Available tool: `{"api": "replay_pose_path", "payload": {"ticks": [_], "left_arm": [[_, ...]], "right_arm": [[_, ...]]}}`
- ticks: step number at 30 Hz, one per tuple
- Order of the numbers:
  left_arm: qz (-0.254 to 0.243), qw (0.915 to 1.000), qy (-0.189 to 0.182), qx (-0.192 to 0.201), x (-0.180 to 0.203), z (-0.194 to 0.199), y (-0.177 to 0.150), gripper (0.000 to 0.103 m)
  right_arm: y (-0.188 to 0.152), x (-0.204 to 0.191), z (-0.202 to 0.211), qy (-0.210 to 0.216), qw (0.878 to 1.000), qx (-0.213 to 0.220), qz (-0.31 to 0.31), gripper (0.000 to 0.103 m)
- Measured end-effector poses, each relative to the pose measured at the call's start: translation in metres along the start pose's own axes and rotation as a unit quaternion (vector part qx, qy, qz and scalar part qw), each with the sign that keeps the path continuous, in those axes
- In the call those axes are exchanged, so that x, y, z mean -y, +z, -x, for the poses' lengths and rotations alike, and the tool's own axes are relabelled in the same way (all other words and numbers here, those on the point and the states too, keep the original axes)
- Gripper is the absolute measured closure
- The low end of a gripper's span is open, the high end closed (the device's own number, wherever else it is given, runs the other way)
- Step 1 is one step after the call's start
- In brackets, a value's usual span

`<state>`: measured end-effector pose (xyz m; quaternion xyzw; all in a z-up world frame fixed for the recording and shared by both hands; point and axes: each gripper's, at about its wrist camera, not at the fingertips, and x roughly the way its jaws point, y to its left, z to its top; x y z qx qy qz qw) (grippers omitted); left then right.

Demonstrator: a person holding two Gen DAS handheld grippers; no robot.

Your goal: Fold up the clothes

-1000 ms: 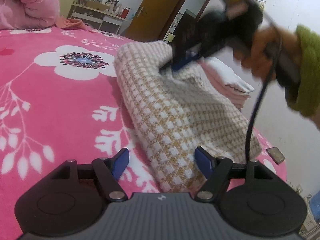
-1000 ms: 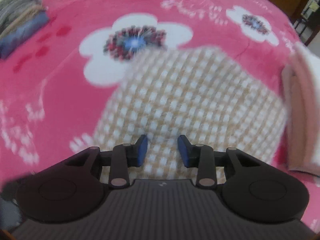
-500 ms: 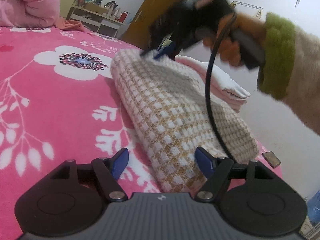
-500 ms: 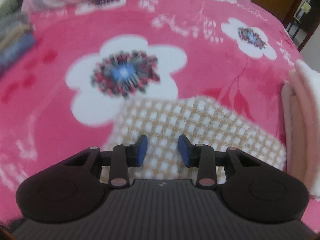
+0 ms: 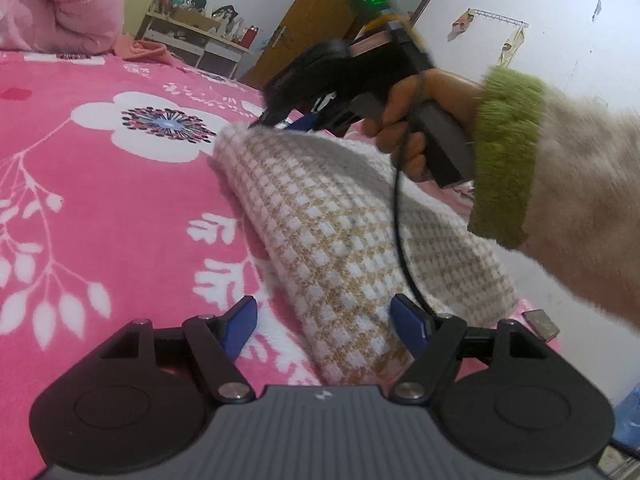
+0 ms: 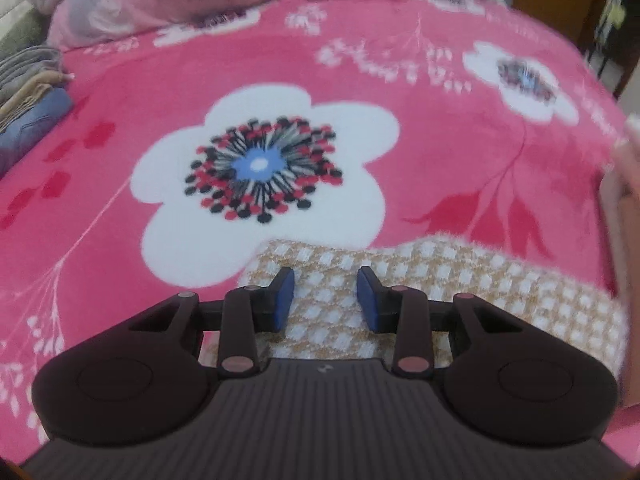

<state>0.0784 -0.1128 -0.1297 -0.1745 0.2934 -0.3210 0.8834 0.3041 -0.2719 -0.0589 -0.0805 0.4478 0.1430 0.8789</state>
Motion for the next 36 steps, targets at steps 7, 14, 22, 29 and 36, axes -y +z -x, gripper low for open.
{"api": "replay_pose_path", "payload": {"ticks": [7, 14, 22, 29, 36], "left_arm": [[-0.033, 0.9994, 0.009, 0.003, 0.009, 0.012, 0.011, 0.031], [-0.080, 0.9951, 0.033, 0.046, 0.027, 0.023, 0.055, 0.031], [-0.202, 0.9757, 0.080, 0.027, 0.079, -0.060, 0.109, 0.033], [-0.267, 0.9577, 0.105, -0.021, 0.103, -0.126, 0.091, 0.033], [-0.320, 0.9396, 0.120, -0.021, 0.112, -0.139, 0.074, 0.032]], "right_arm": [[-0.066, 0.061, 0.137, 0.044, 0.979, 0.152, -0.130, 0.060], [-0.251, 0.150, 0.216, 0.137, 0.881, 0.249, -0.379, 0.056], [-0.356, 0.116, 0.177, 0.130, 0.844, 0.281, -0.437, 0.055], [-0.353, 0.102, 0.172, 0.090, 0.880, 0.282, -0.372, 0.055], [-0.350, 0.090, 0.176, 0.045, 0.899, 0.305, -0.311, 0.055]]}}
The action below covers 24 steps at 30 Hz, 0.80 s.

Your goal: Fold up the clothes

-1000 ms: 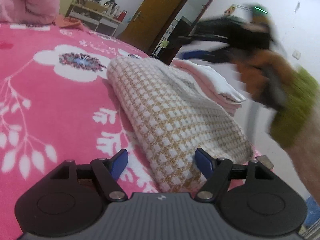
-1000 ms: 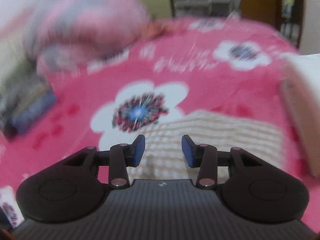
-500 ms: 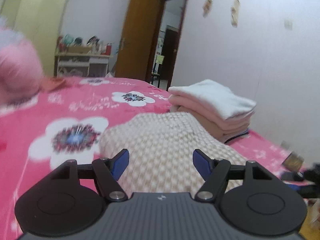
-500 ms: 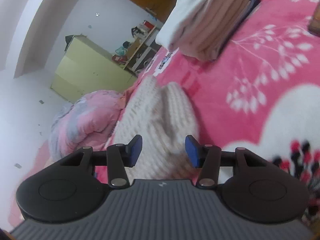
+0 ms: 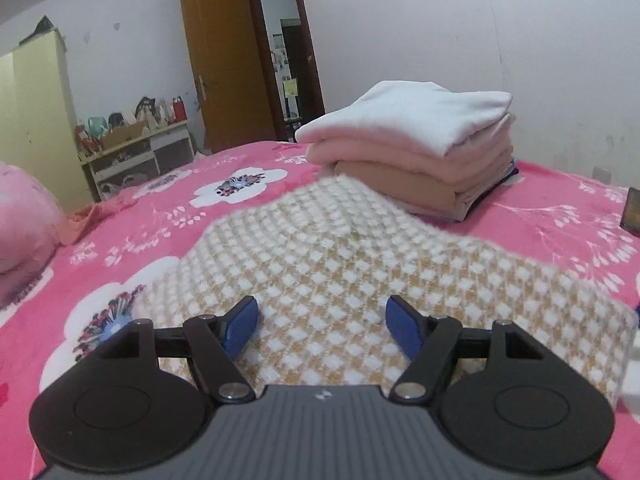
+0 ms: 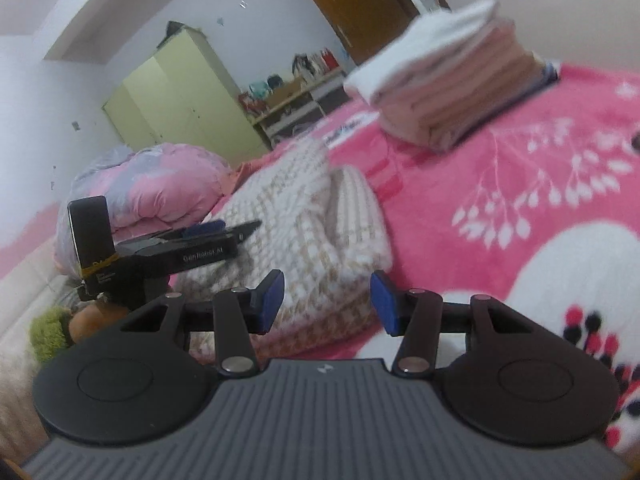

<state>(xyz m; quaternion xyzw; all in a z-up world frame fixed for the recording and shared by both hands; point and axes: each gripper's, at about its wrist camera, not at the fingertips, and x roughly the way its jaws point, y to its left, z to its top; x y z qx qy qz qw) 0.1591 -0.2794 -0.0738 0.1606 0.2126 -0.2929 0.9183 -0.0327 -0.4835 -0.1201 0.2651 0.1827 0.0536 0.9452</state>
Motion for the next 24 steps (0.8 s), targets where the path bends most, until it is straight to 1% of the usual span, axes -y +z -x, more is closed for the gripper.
{"api": "replay_pose_path", "payload": {"ticks": [2, 4, 7, 9, 10, 13, 15, 17, 19, 20, 21, 23, 24], "left_arm": [[0.007, 1.0000, -0.006, 0.001, -0.003, -0.001, -0.001, 0.032], [0.007, 0.9999, -0.007, 0.004, -0.003, -0.001, -0.001, 0.032], [0.006, 0.9999, -0.009, 0.007, -0.005, 0.000, -0.002, 0.031], [0.010, 0.9998, -0.012, 0.009, -0.007, 0.000, -0.003, 0.031], [0.011, 0.9998, -0.014, 0.009, -0.008, 0.000, -0.003, 0.030], [0.013, 0.9997, -0.018, 0.008, -0.010, 0.001, -0.003, 0.030], [0.010, 0.9999, -0.013, 0.003, -0.010, 0.003, 0.000, 0.030], [0.009, 0.9999, -0.007, -0.002, -0.006, 0.011, 0.006, 0.030], [0.001, 0.9994, -0.033, 0.006, 0.003, 0.027, 0.012, 0.030], [-0.013, 0.9985, -0.051, 0.012, 0.011, 0.036, 0.014, 0.029], [-0.035, 0.9966, -0.073, 0.013, 0.023, 0.043, 0.015, 0.026], [-0.088, 0.9893, -0.116, 0.009, 0.049, 0.056, 0.013, 0.026], [-0.123, 0.9838, -0.130, 0.004, 0.065, 0.060, 0.009, 0.026]], "right_arm": [[0.005, -0.001, -0.004, 0.004, 1.000, 0.013, 0.014, 0.055], [0.009, 0.001, -0.013, 0.008, 1.000, 0.016, 0.015, 0.055], [0.010, -0.003, -0.024, 0.020, 0.999, 0.011, 0.030, 0.055], [0.008, -0.006, -0.033, 0.022, 0.999, -0.003, 0.036, 0.056], [0.006, -0.008, -0.034, 0.020, 0.999, -0.003, 0.035, 0.056], [-0.001, -0.008, -0.028, 0.047, 0.999, 0.012, 0.023, 0.056], [-0.006, -0.006, -0.017, 0.066, 0.997, 0.029, 0.002, 0.056], [-0.012, 0.001, -0.005, 0.070, 0.996, 0.044, -0.015, 0.056], [-0.018, 0.012, 0.005, 0.070, 0.996, 0.051, -0.037, 0.055], [-0.020, 0.020, 0.010, 0.067, 0.995, 0.052, -0.053, 0.054], [-0.021, 0.030, 0.012, 0.066, 0.993, 0.053, -0.079, 0.054], [-0.024, 0.053, 0.018, 0.066, 0.987, 0.057, -0.136, 0.054], [-0.026, 0.067, 0.017, 0.076, 0.979, 0.063, -0.180, 0.054]]}}
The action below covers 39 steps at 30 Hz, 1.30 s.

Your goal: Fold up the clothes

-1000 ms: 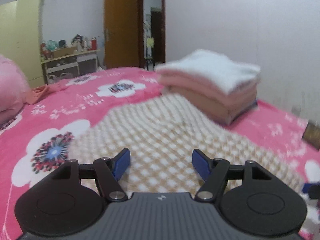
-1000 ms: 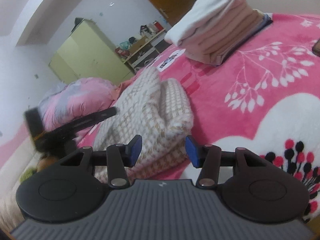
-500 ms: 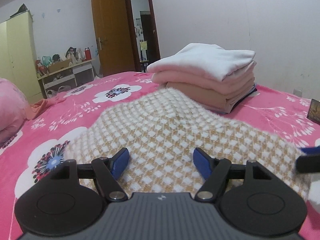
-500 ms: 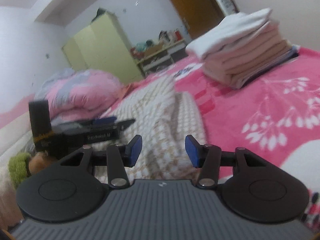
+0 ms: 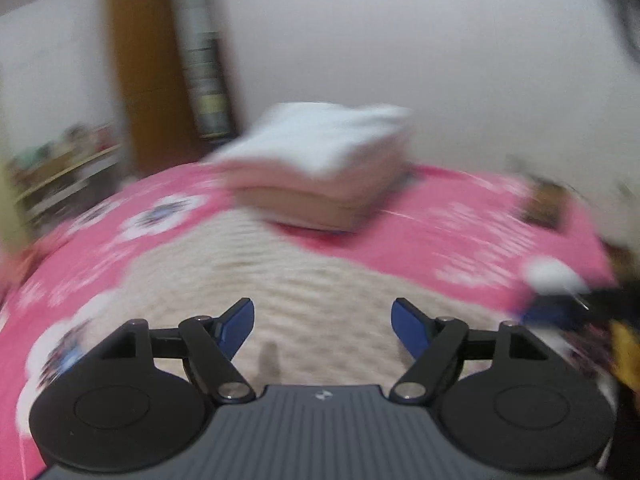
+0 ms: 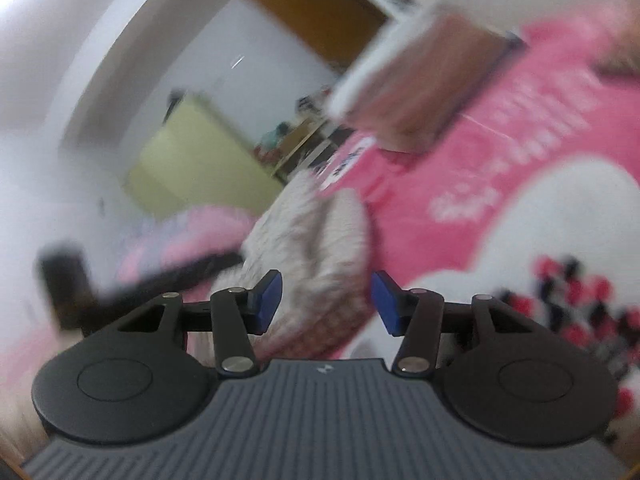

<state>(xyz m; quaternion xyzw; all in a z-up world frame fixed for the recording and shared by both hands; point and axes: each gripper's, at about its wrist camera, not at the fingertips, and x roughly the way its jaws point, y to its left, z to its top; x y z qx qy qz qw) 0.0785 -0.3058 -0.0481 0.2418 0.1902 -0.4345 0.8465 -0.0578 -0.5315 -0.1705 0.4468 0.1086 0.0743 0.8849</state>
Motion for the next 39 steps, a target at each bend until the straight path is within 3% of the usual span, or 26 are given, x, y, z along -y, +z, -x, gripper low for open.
{"api": "replay_pose_path", "payload": {"ticks": [2, 4, 9, 12, 18, 27, 33, 39], "left_arm": [[-0.060, 0.9981, -0.007, -0.013, 0.028, -0.004, -0.005, 0.026], [-0.112, 0.9934, 0.000, -0.028, 0.050, -0.011, -0.014, 0.027], [-0.206, 0.9757, 0.063, -0.038, 0.079, -0.021, -0.035, 0.036], [-0.185, 0.9801, 0.064, -0.033, 0.072, -0.016, -0.037, 0.039], [-0.201, 0.9752, 0.084, -0.037, 0.067, -0.008, -0.044, 0.039], [-0.185, 0.9766, 0.099, -0.046, 0.050, 0.013, -0.057, 0.040], [-0.198, 0.9730, 0.111, -0.040, 0.046, 0.025, -0.061, 0.059], [-0.190, 0.9742, 0.110, -0.053, 0.037, 0.036, -0.059, 0.062]], "right_arm": [[0.004, 0.027, 0.002, 0.029, 0.996, 0.020, -0.078, 0.060], [0.004, 0.041, 0.003, 0.042, 0.992, 0.031, -0.118, 0.065], [0.002, 0.041, 0.007, 0.052, 0.991, 0.033, -0.117, 0.065], [0.004, 0.038, 0.004, 0.049, 0.991, 0.026, -0.121, 0.064], [0.025, 0.033, -0.018, 0.057, 0.991, -0.013, -0.122, 0.063], [0.022, 0.002, -0.044, 0.034, 0.994, -0.078, -0.062, 0.062], [0.014, -0.009, -0.042, 0.022, 0.996, -0.083, -0.030, 0.062], [0.005, -0.026, -0.039, 0.001, 0.997, -0.078, 0.001, 0.064]]}}
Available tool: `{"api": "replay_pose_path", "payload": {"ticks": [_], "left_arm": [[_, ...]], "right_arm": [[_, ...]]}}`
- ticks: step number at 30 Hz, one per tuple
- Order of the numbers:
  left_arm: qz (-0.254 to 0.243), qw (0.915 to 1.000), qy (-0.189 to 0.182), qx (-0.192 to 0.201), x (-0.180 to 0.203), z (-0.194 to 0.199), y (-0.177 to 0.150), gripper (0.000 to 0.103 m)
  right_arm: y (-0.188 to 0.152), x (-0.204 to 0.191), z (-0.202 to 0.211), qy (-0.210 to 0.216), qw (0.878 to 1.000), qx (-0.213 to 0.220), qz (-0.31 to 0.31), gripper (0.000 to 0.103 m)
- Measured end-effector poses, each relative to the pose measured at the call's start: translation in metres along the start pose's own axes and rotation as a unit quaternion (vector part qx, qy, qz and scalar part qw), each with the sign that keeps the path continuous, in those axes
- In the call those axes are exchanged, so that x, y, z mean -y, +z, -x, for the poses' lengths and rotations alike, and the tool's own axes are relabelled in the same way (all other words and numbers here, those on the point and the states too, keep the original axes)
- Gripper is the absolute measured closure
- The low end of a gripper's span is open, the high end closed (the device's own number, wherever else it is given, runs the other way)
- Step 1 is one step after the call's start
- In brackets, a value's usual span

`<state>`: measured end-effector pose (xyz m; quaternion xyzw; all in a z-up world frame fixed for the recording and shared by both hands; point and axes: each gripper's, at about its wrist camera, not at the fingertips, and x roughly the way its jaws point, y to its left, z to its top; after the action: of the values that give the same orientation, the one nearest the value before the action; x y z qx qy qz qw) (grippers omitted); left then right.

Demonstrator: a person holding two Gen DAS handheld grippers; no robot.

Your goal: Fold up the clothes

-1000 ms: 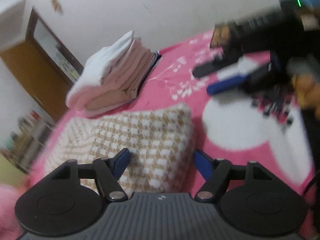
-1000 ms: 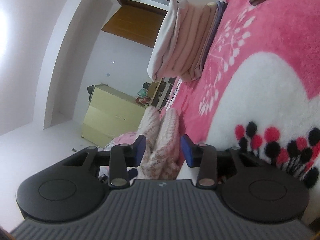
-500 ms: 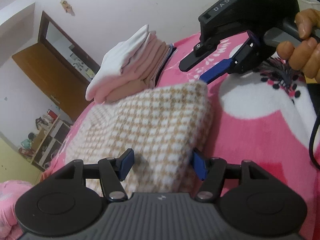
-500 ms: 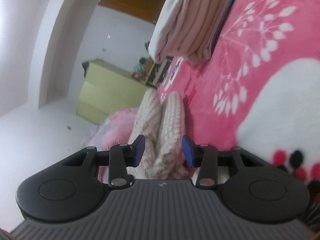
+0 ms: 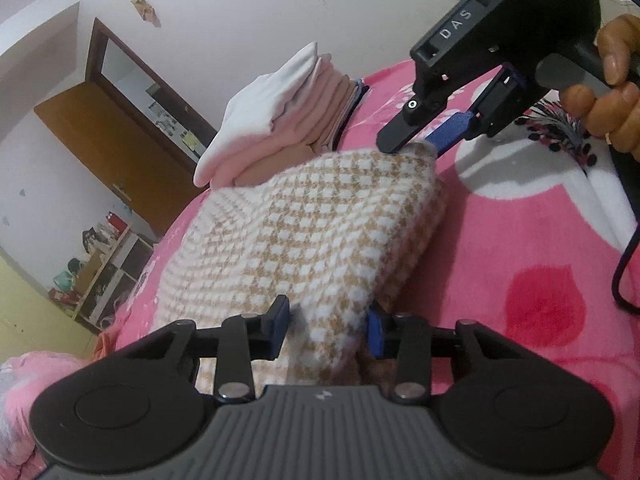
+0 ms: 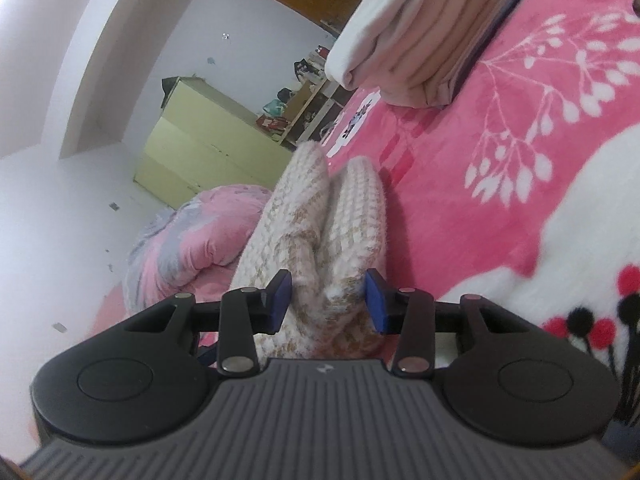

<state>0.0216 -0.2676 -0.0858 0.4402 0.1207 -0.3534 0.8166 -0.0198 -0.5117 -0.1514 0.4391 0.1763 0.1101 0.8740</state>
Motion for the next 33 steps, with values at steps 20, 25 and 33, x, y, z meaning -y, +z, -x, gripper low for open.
{"api": "replay_pose_path", "payload": {"ticks": [20, 25, 33], "left_arm": [[0.085, 0.9957, -0.032, 0.018, -0.003, -0.011, 0.002, 0.048], [0.138, 0.9894, -0.004, 0.043, -0.016, 0.000, 0.004, 0.068], [0.141, 0.9897, 0.017, 0.017, -0.018, -0.006, -0.008, 0.054]], "right_arm": [[0.015, 0.011, -0.003, 0.059, 0.995, 0.009, -0.079, 0.058], [0.008, 0.013, -0.001, 0.054, 0.994, 0.002, -0.091, 0.056], [0.004, 0.002, -0.016, 0.061, 0.995, -0.004, -0.074, 0.052]]}}
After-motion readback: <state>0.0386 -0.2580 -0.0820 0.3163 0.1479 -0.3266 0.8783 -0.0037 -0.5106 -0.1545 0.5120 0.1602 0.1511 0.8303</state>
